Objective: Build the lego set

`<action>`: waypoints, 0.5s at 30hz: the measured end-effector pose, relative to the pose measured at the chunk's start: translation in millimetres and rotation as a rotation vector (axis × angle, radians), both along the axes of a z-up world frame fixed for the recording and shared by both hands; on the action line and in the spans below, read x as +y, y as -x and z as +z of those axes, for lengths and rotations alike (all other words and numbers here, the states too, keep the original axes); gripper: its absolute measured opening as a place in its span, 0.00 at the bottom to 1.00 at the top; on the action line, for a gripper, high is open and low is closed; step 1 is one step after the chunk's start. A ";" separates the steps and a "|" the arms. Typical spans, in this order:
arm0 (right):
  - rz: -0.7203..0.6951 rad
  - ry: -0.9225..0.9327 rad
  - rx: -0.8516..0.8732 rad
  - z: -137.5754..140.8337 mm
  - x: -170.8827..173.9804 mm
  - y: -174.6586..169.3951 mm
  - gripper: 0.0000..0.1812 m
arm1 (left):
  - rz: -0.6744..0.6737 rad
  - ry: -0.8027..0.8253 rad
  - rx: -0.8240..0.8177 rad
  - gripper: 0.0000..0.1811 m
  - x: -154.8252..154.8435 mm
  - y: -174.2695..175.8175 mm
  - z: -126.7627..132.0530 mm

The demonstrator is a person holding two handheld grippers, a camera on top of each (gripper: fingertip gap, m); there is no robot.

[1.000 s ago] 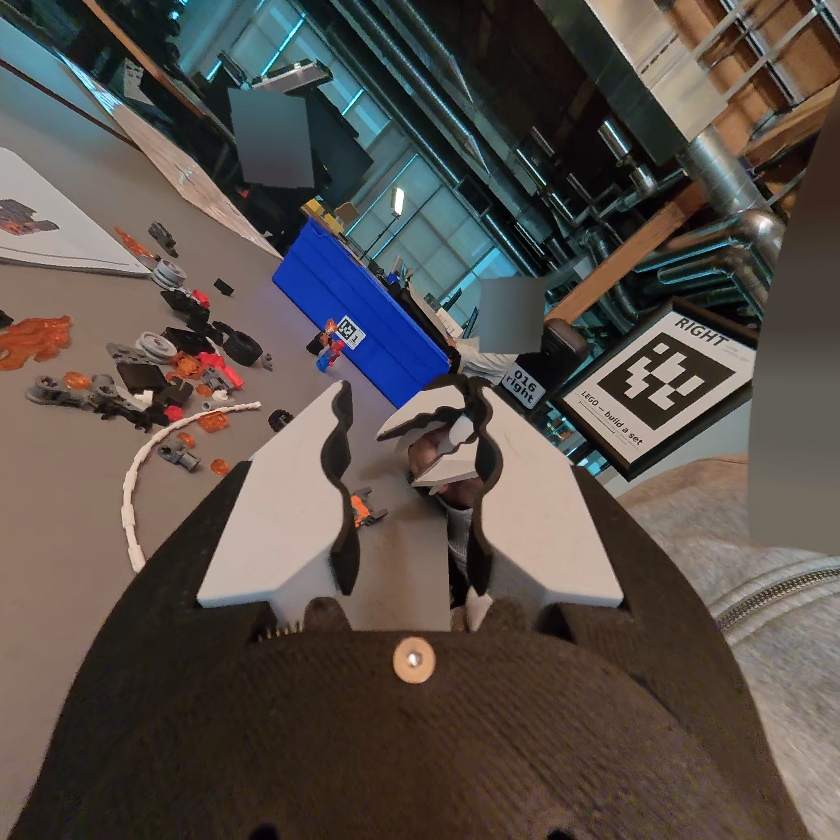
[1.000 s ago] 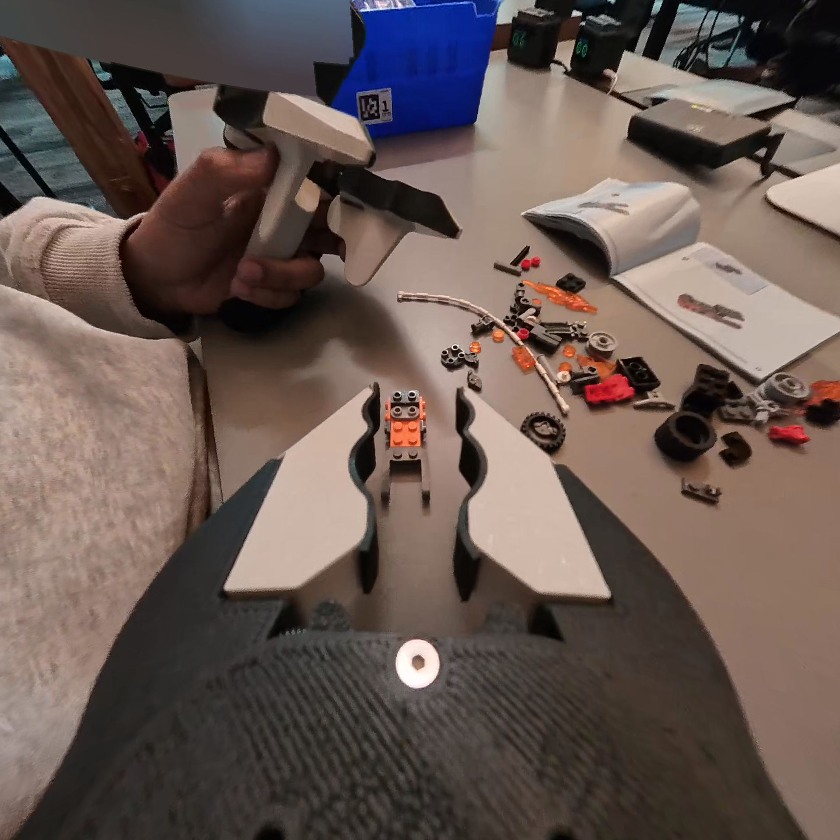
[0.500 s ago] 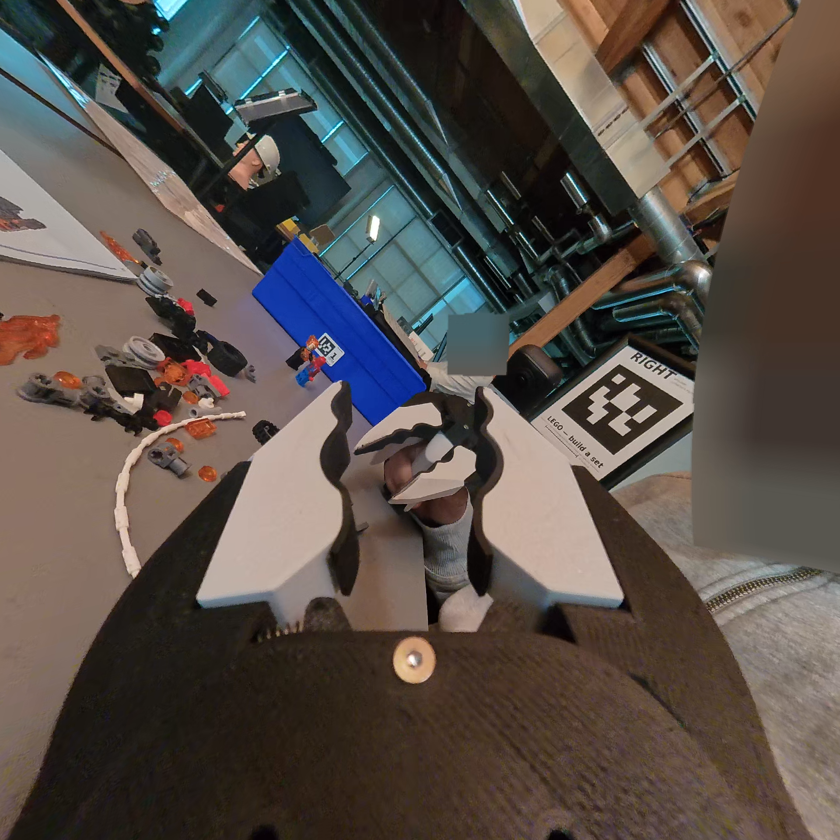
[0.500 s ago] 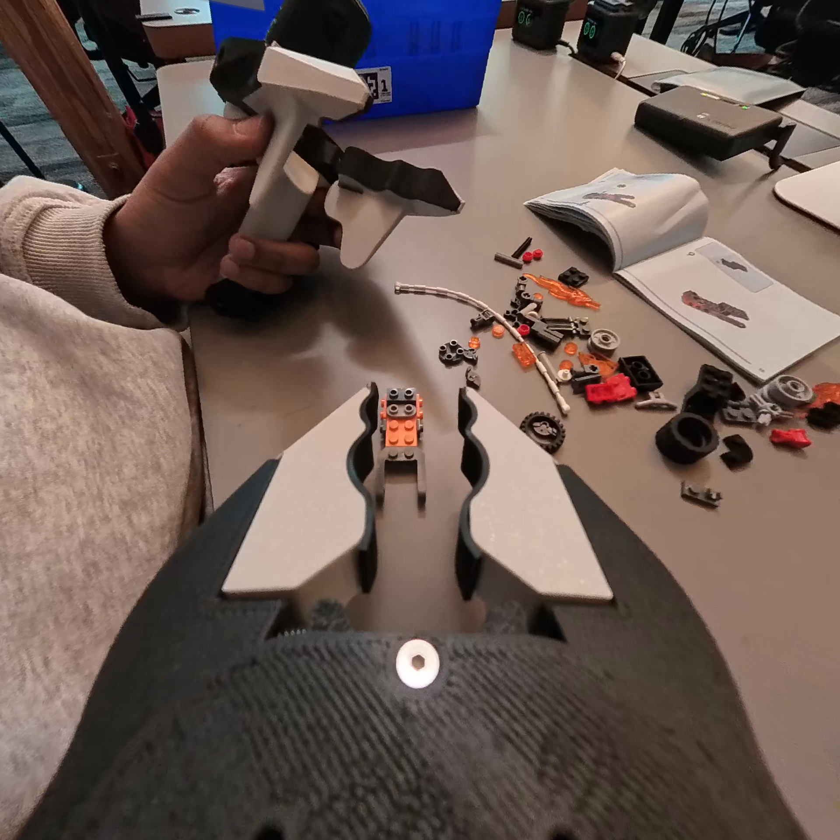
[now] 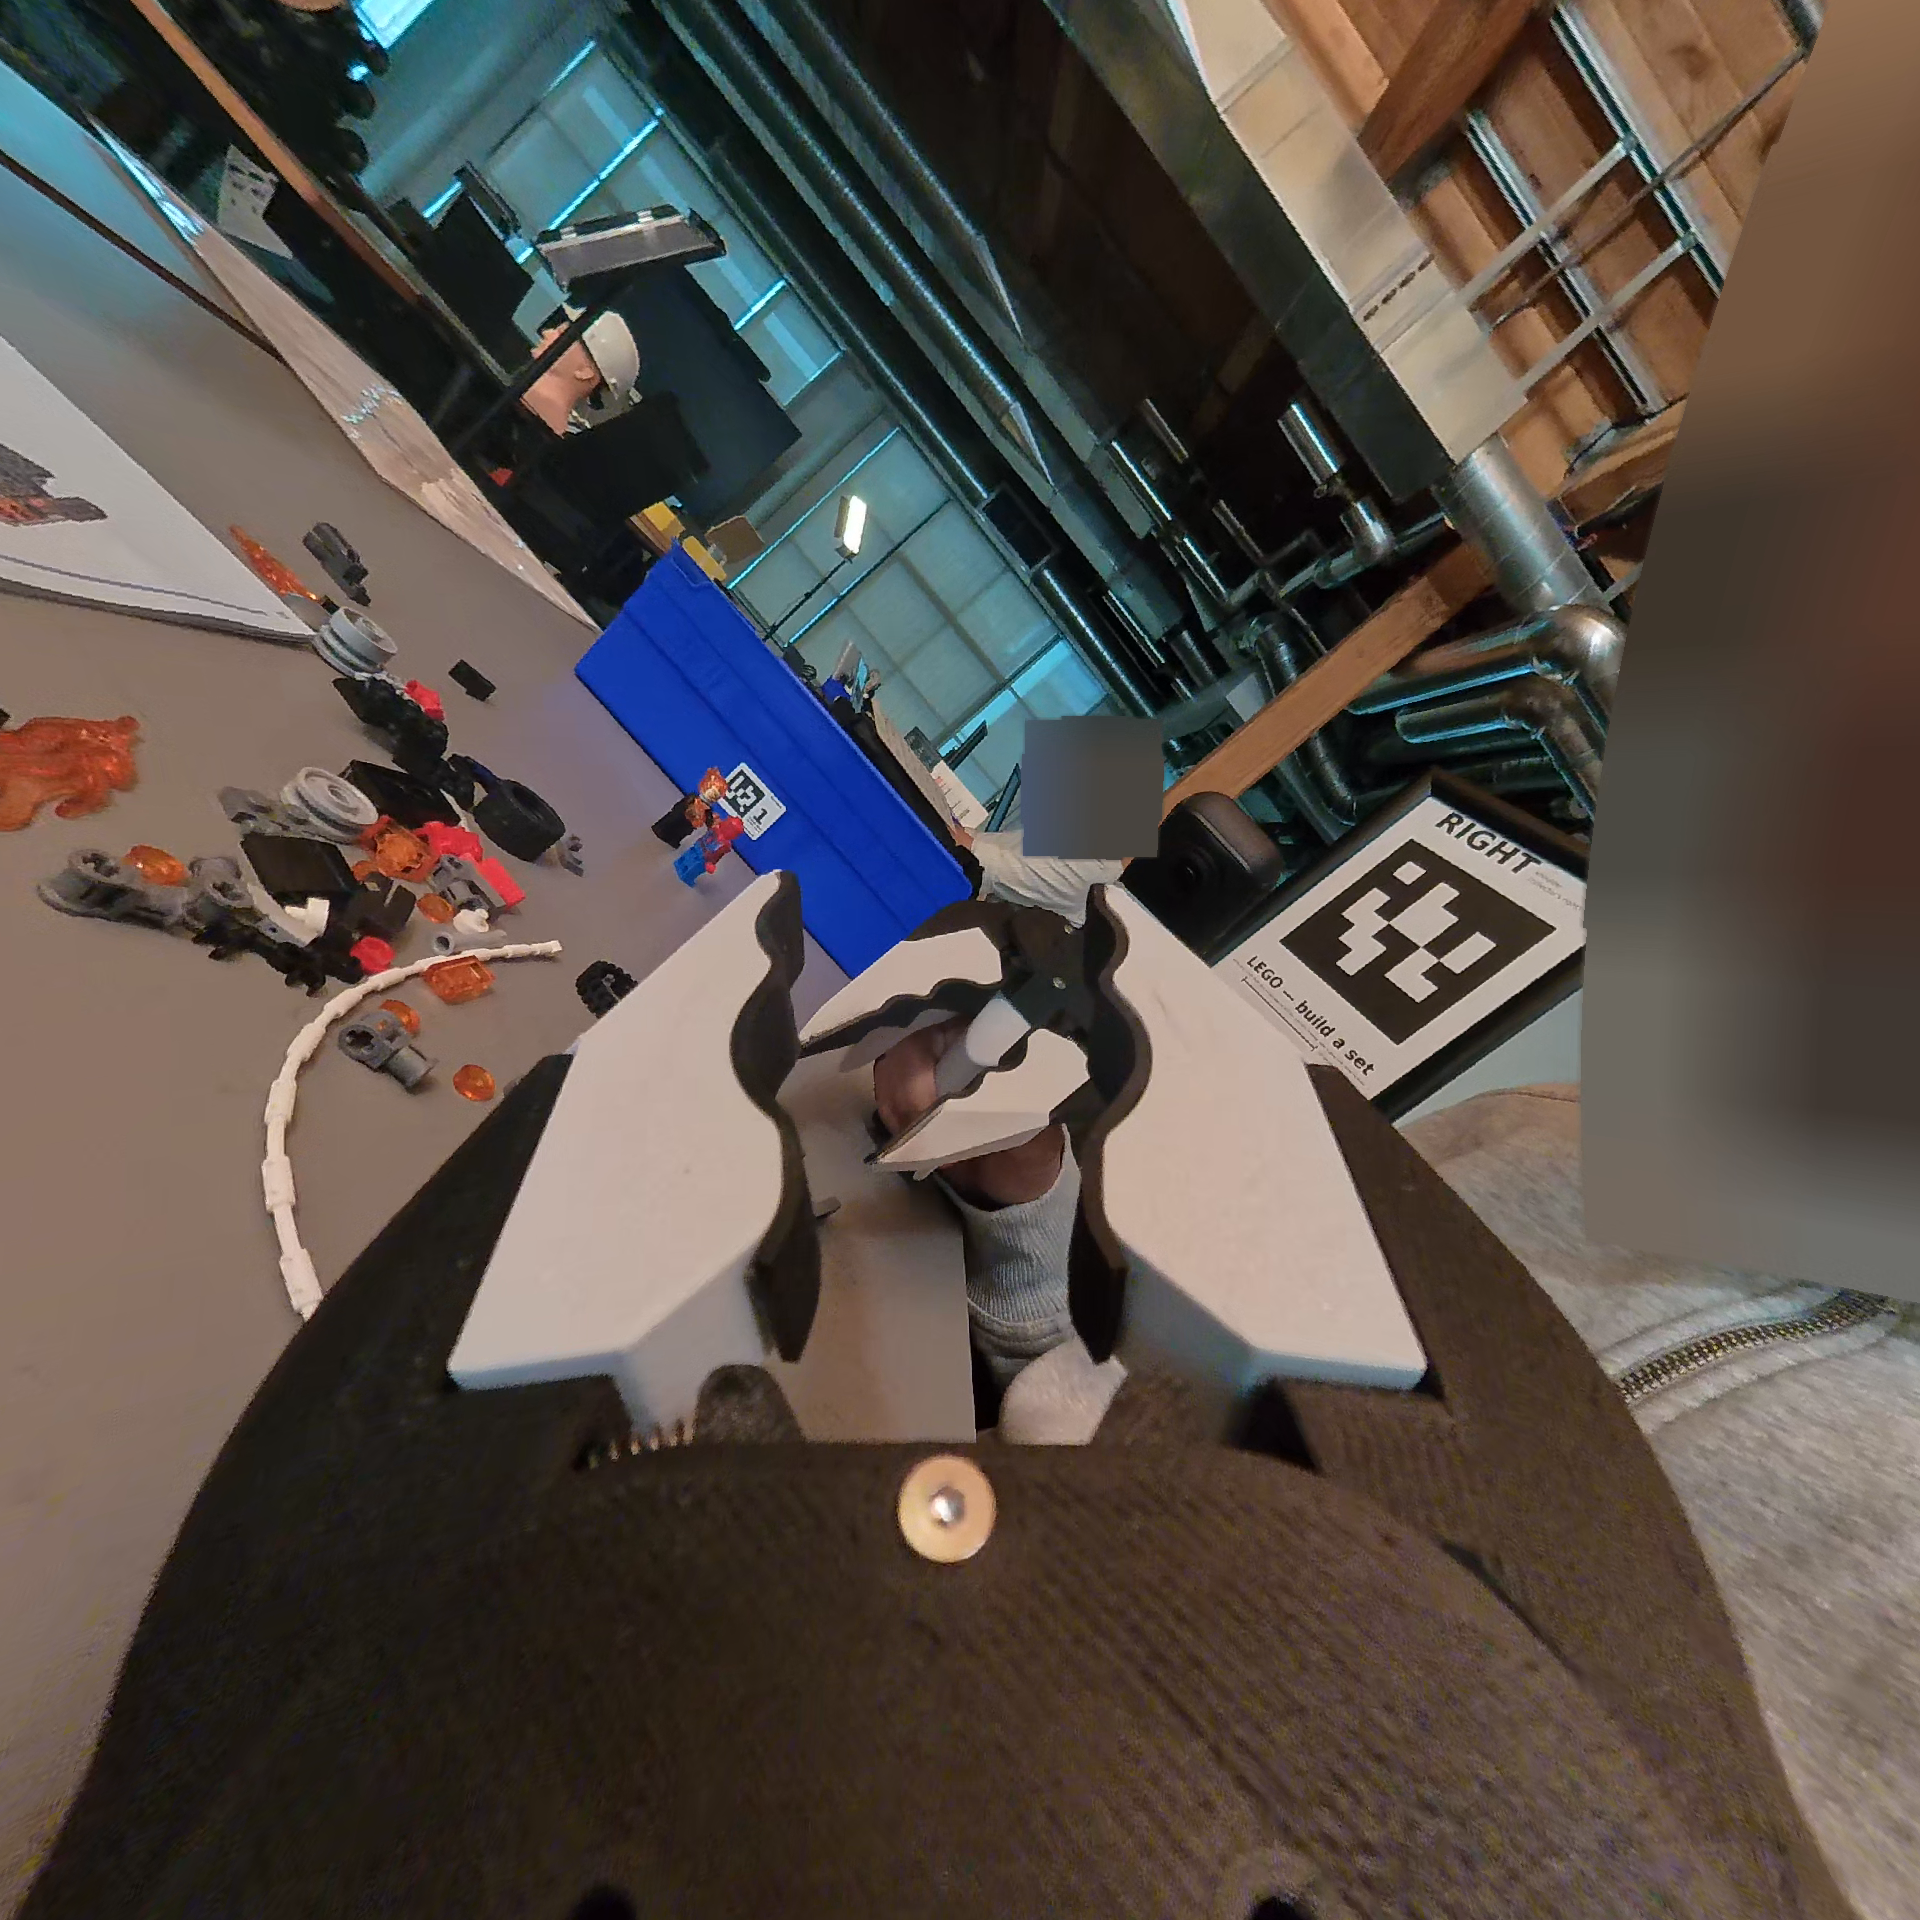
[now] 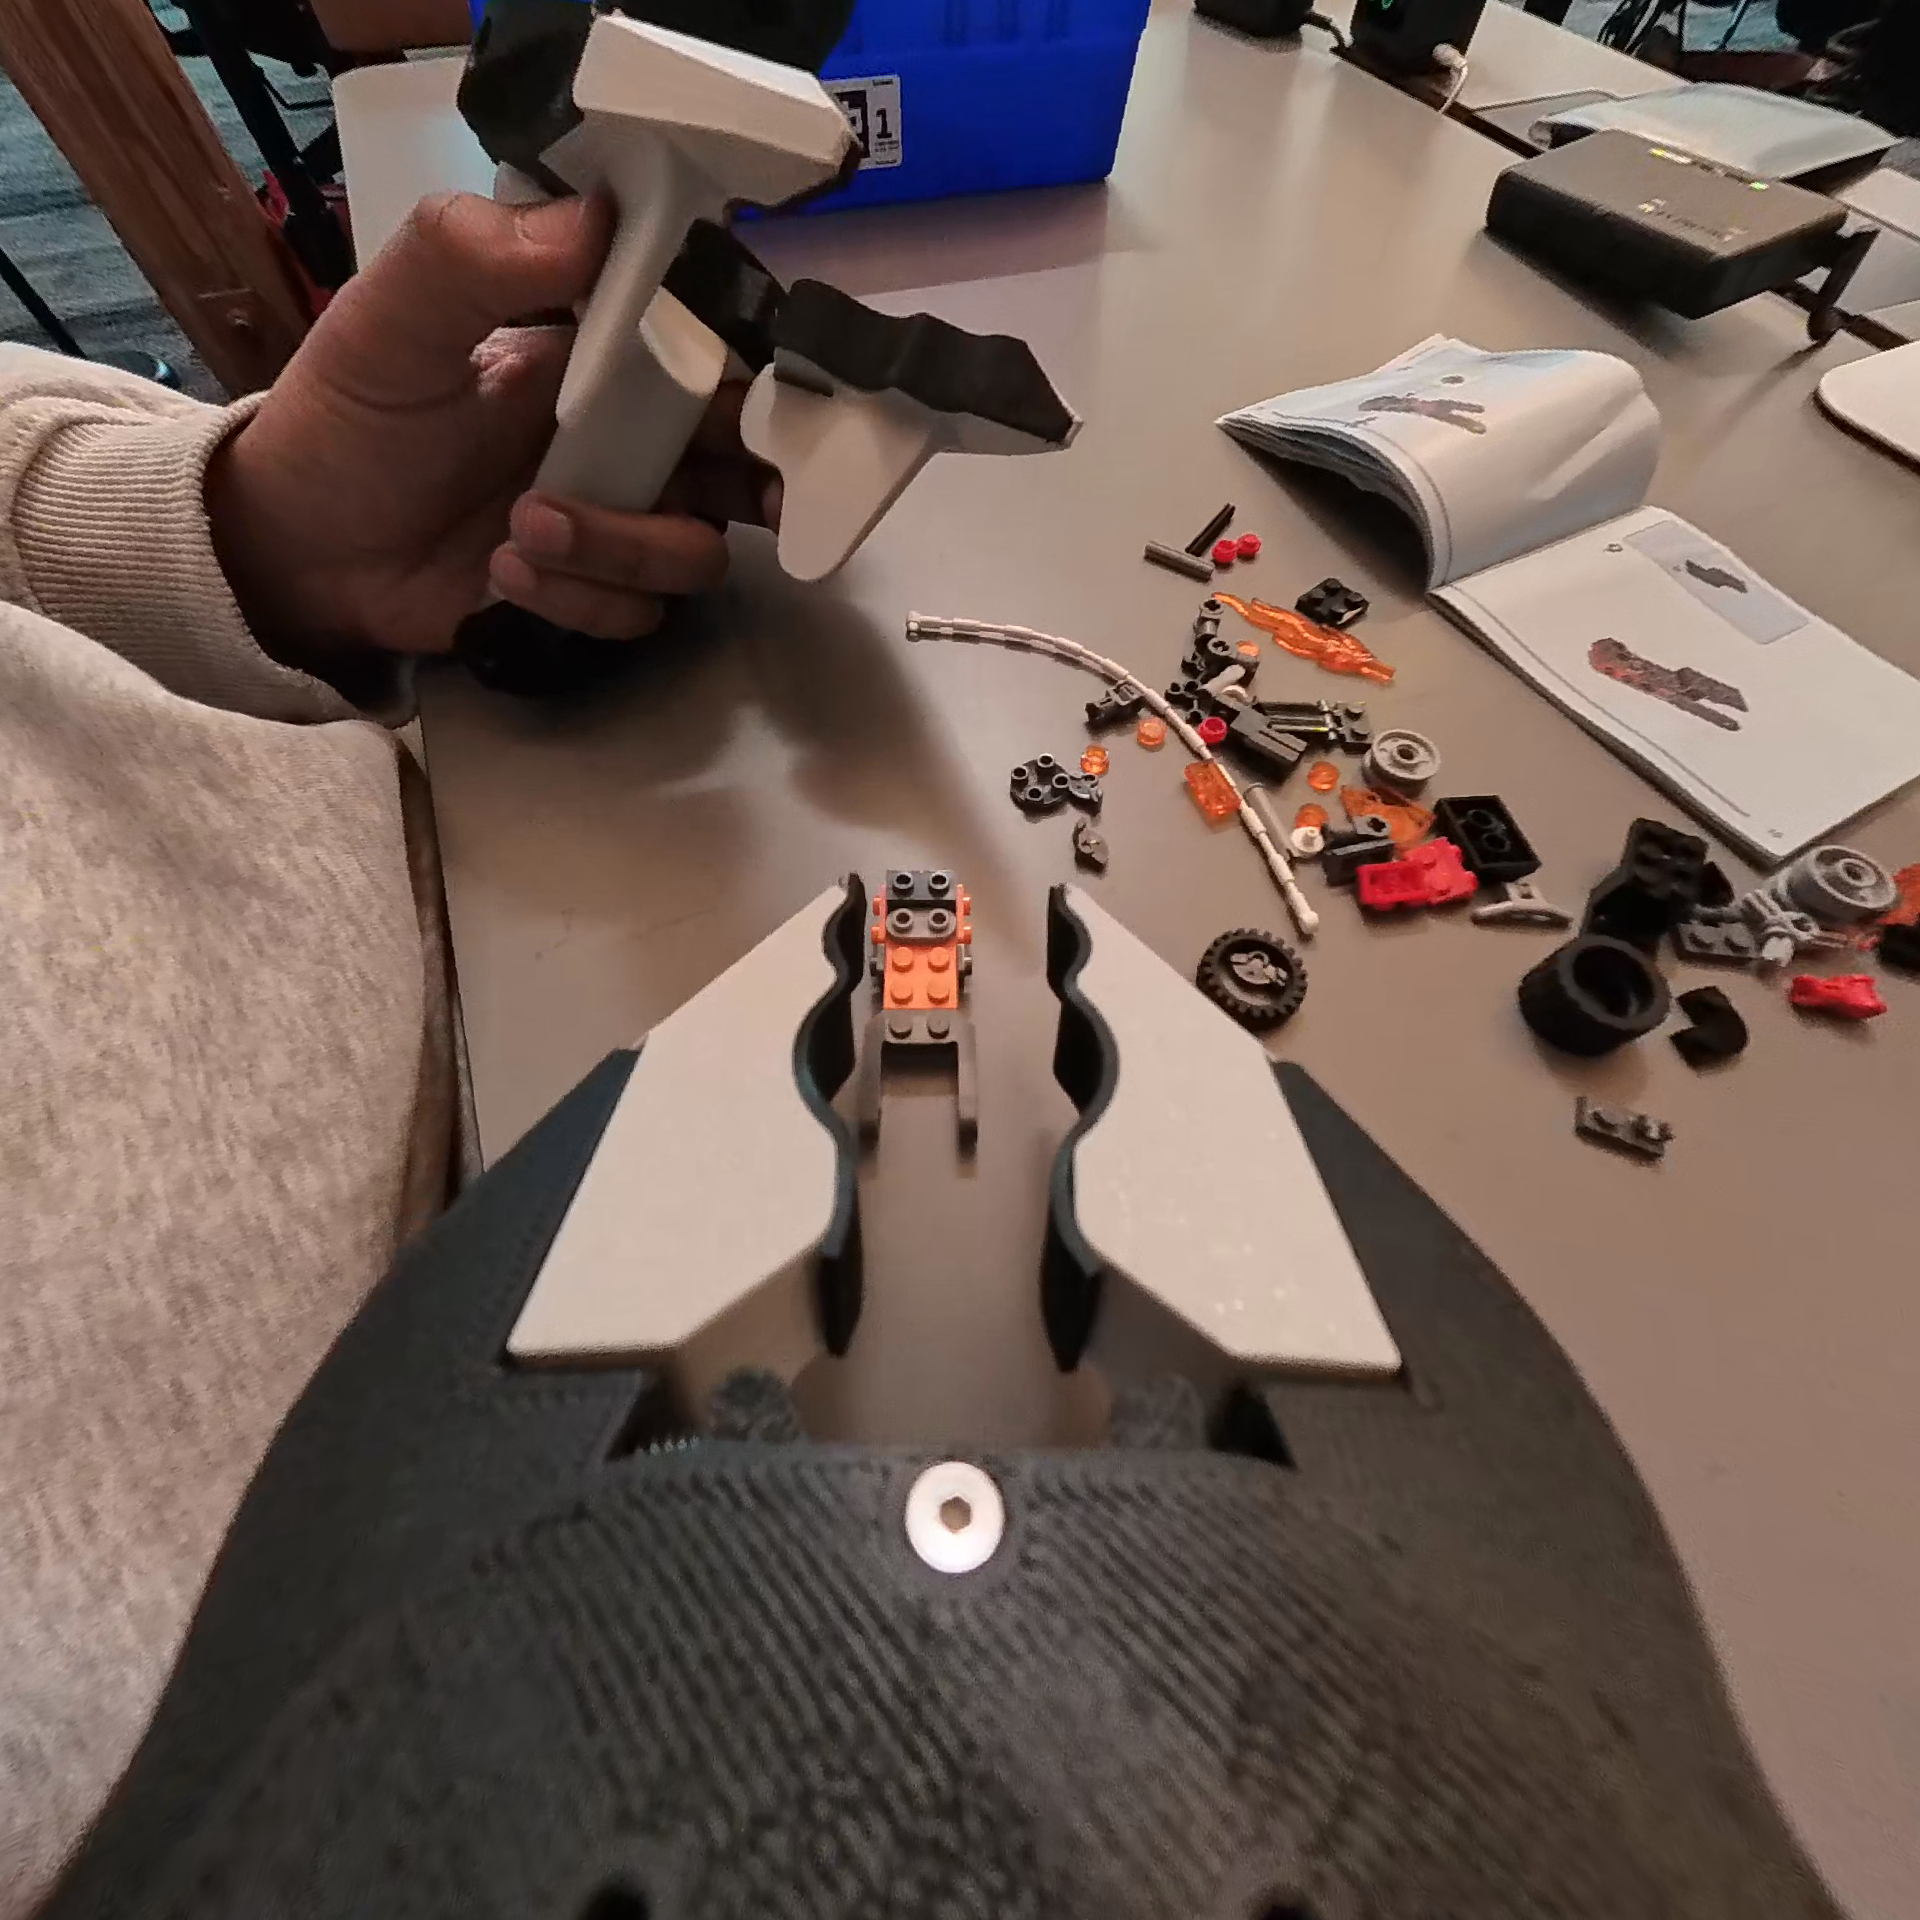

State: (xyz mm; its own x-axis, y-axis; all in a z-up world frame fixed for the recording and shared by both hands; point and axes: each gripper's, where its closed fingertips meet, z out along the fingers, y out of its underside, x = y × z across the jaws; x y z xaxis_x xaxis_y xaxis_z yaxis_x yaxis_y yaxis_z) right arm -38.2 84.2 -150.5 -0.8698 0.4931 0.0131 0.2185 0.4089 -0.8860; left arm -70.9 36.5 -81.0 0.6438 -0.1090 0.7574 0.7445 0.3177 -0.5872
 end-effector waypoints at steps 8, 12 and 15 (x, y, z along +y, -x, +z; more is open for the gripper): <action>0.005 -0.004 0.001 -0.3 -0.2 -1.2 0.19 | -0.001 0.000 -0.005 0.29 0.2 0.5 -0.4; 0.006 -0.008 -0.003 -1.0 -0.2 -1.4 0.19 | -0.002 -0.003 -0.007 0.29 -0.1 0.7 -0.2; 0.007 -0.013 -0.007 -1.8 -0.4 -1.5 0.19 | -0.002 -0.005 -0.008 0.29 -0.3 0.9 -0.2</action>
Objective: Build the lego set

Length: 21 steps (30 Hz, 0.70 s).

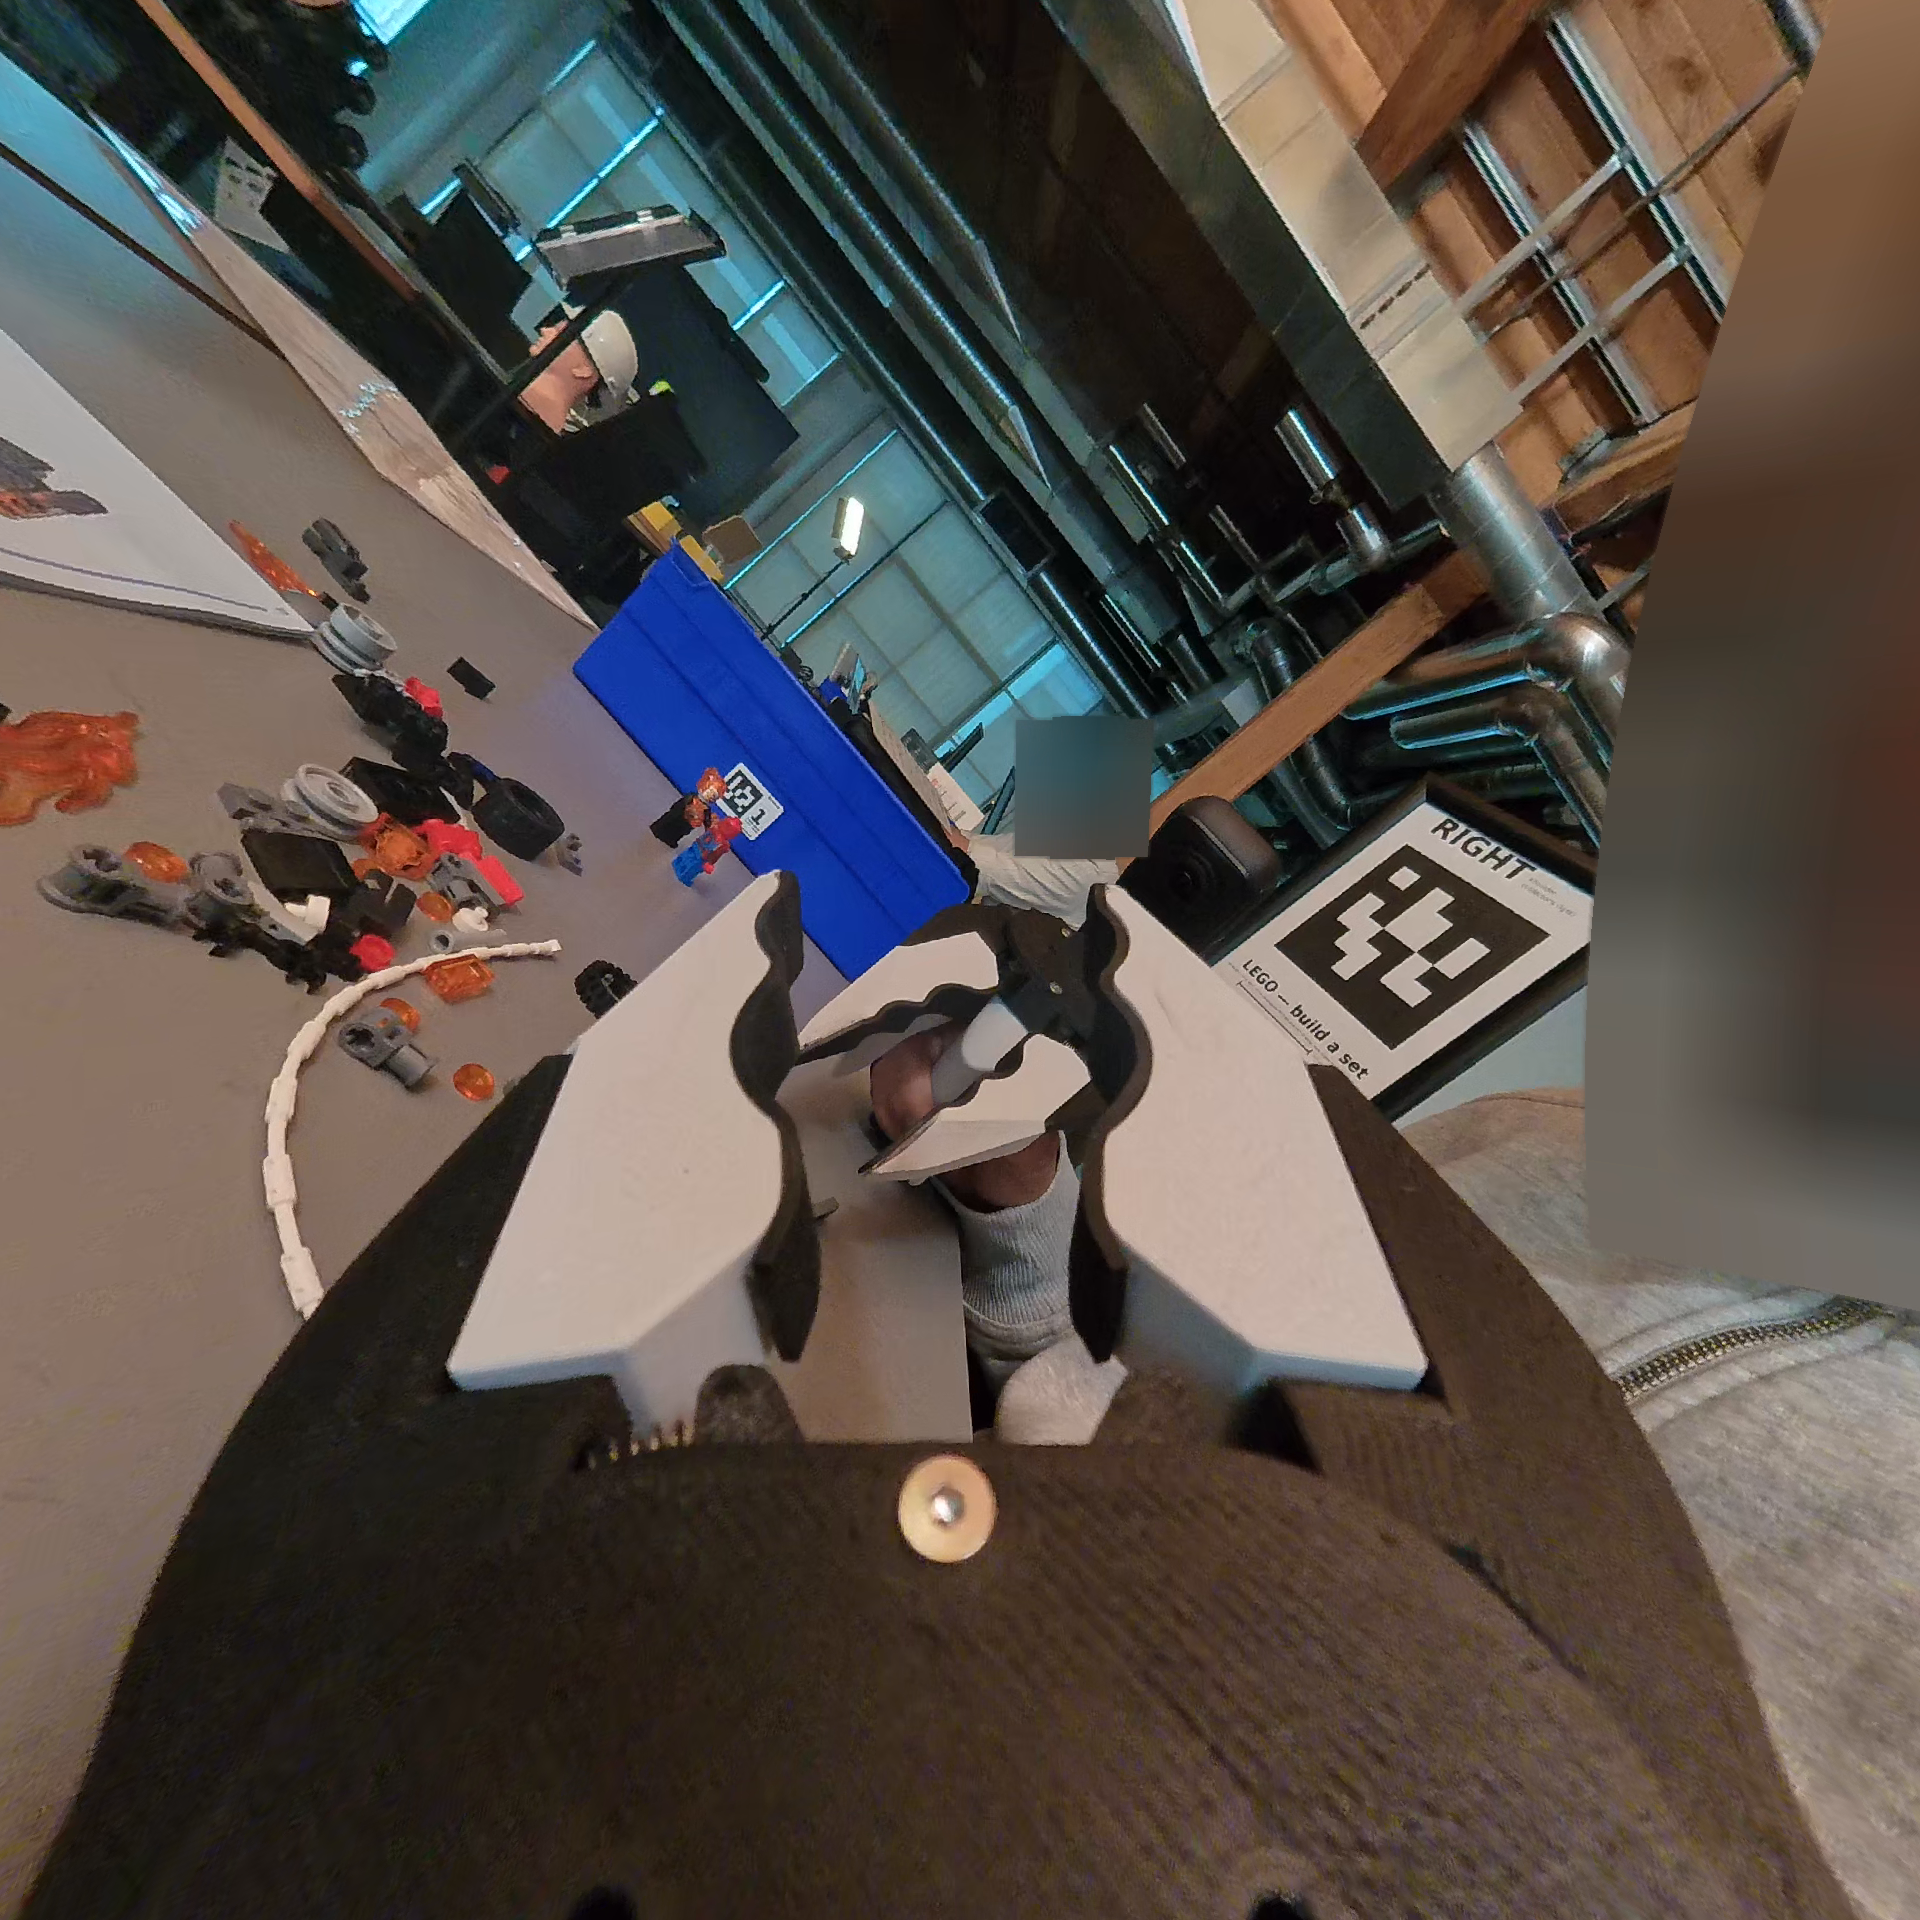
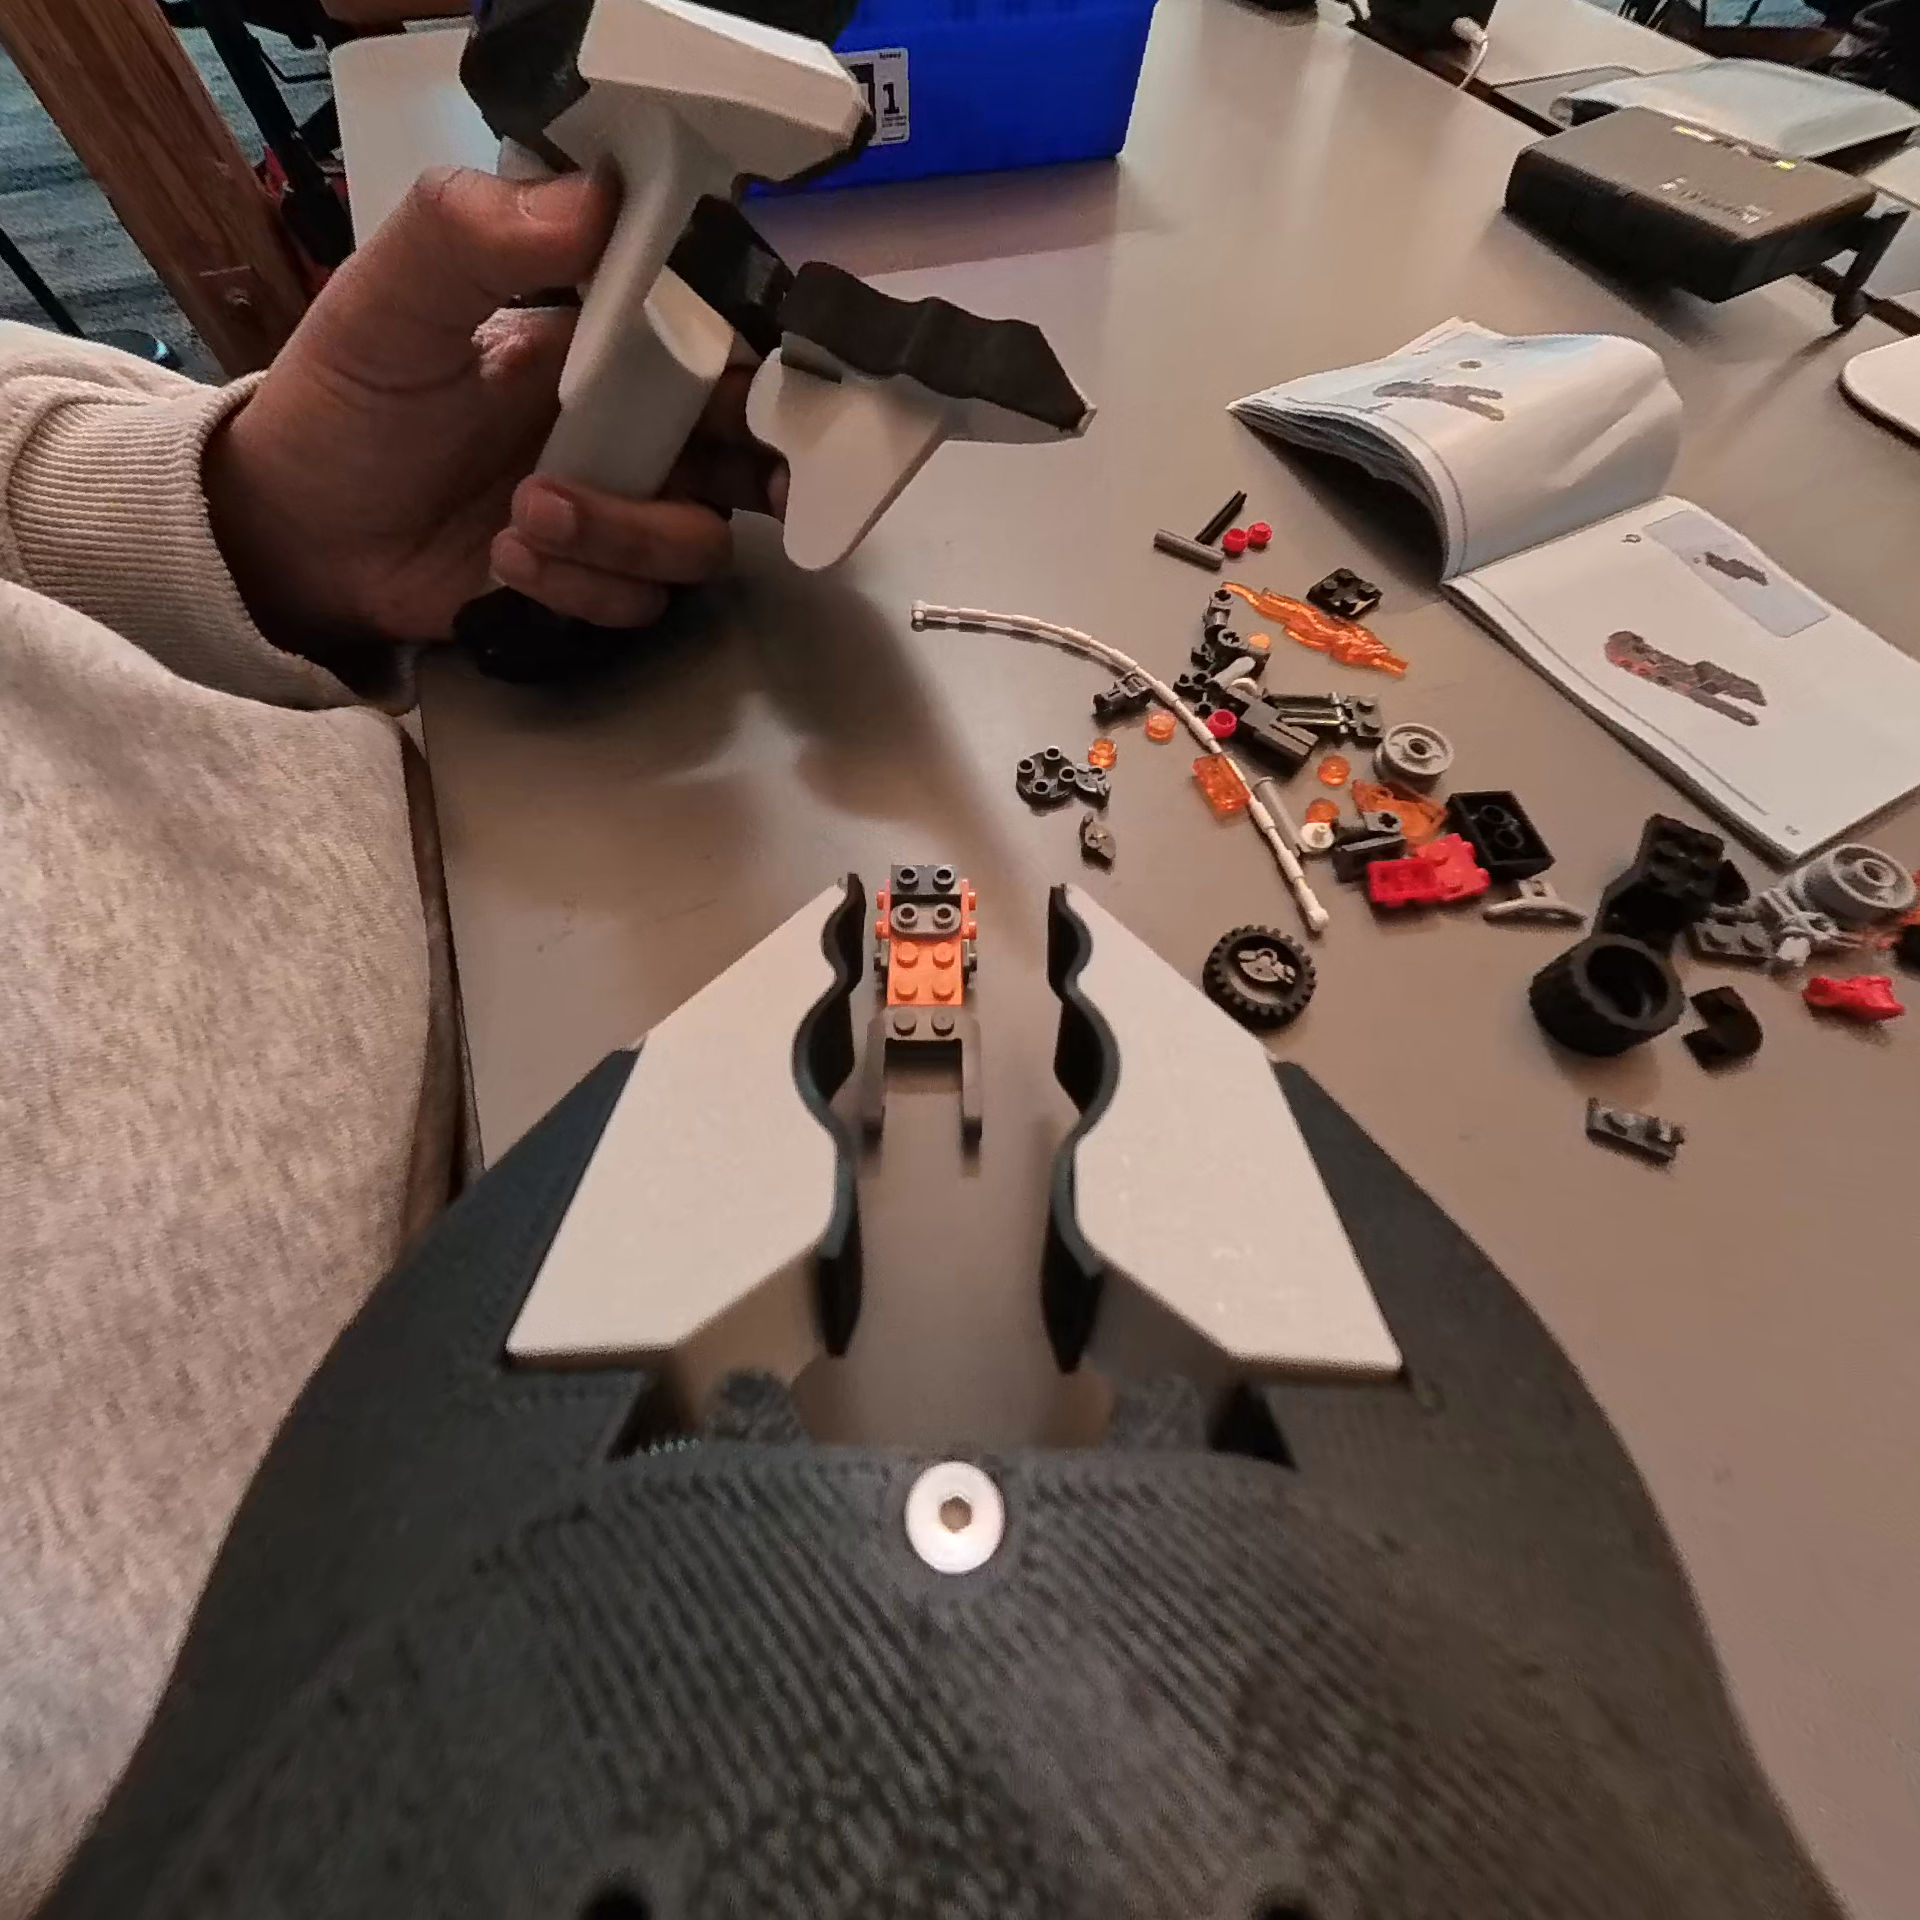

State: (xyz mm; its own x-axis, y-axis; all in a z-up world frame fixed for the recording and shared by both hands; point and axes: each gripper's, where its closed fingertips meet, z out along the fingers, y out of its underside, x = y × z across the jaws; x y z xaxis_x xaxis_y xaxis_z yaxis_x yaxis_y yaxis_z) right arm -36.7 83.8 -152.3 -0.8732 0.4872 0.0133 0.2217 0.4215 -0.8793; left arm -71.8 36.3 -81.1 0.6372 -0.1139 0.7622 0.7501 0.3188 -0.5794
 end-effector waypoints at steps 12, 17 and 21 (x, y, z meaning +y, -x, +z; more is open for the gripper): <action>0.002 -0.008 -0.004 -1.1 -0.1 -0.7 0.19 | 0.000 -0.001 -0.002 0.29 -0.1 0.4 0.1; 0.004 -0.013 -0.004 -1.7 -0.3 -1.0 0.20 | 0.001 -0.003 -0.003 0.29 -0.4 0.5 0.1; 0.005 -0.014 -0.003 -1.8 -0.5 -1.3 0.20 | 0.001 -0.004 -0.004 0.29 -0.5 0.6 0.3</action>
